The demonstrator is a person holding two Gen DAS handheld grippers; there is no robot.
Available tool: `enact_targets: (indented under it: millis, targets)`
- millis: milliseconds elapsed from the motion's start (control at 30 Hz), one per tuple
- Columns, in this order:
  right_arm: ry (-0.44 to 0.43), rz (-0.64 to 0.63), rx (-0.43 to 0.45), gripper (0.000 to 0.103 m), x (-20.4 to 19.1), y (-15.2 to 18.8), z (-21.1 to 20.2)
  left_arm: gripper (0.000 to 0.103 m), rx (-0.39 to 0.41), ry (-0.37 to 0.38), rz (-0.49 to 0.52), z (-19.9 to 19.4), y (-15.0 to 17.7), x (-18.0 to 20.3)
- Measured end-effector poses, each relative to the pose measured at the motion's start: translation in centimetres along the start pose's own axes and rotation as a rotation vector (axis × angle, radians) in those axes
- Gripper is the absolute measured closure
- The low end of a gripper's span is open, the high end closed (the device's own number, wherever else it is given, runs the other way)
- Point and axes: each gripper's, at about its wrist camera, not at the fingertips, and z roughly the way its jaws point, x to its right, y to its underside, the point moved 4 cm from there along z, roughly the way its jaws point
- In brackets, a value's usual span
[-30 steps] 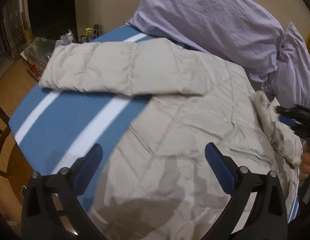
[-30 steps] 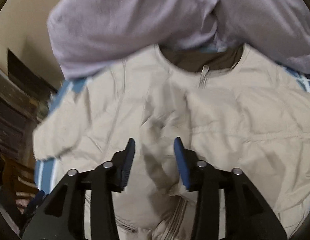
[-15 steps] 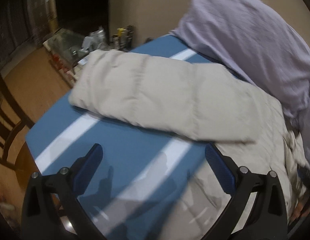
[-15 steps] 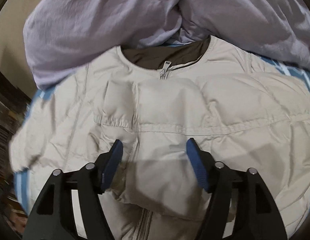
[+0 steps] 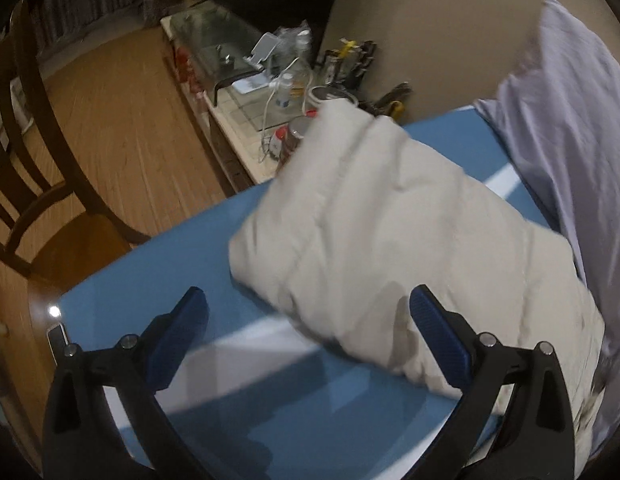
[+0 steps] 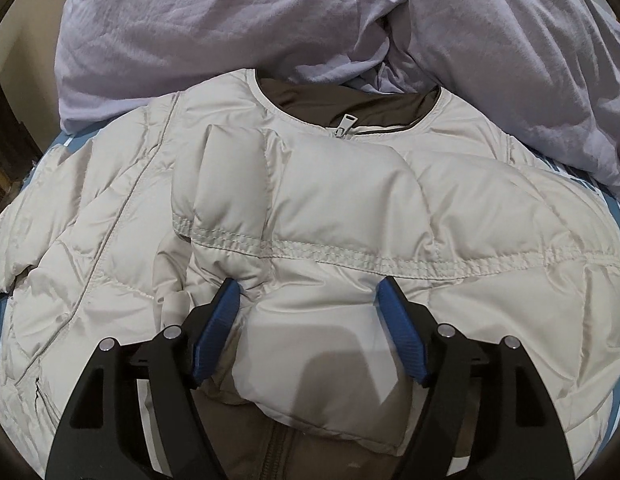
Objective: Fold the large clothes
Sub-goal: 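Reach the left tool to the other sleeve cuff and grasp it, then lift the sleeve with the left tool, lay it across the body, release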
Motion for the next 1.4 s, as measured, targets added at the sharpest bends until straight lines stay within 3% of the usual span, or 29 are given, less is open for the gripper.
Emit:
enact_targets:
  millis: [100, 367, 533, 700, 833, 1100, 1200, 1400]
  targets:
    - [-0.005, -0.003, -0.005, 0.029, 0.0, 0.0, 0.0, 0.010, 0.001, -0.003, -0.012, 0.6, -0.8, 0.0]
    - [-0.004, 0.000, -0.006, 0.029, -0.1, 0.1, 0.0, 0.060, 0.013, 0.043, -0.032, 0.9, -1.7, 1.0]
    - [-0.007, 0.005, -0.011, 0.029, 0.0, 0.1, 0.0, 0.077, 0.025, 0.051, 0.005, 0.4, -1.7, 2.1]
    - [-0.014, 0.012, -0.022, 0.028, 0.1, 0.3, -0.3, 0.080, 0.054, 0.075, 0.031, -1.2, -2.1, 3.0]
    - [-0.017, 0.023, -0.027, 0.025, 0.3, 0.6, -0.7, 0.081, 0.101, 0.147, 0.063, -3.8, -2.7, 4.8]
    - [-0.029, 0.032, -0.030, 0.020, 1.1, 1.4, -2.4, 0.081, 0.193, 0.359, 0.168, -10.7, -2.7, 11.3]
    - [-0.041, 0.047, -0.034, 0.019, 1.7, 1.8, -3.0, 0.081, 0.209, 0.454, 0.227, -13.5, -1.5, 14.9]
    - [-0.040, 0.072, -0.008, 0.019, 3.5, 2.5, -5.0, 0.081, 0.214, 0.576, 0.367, -17.6, 2.0, 20.8]
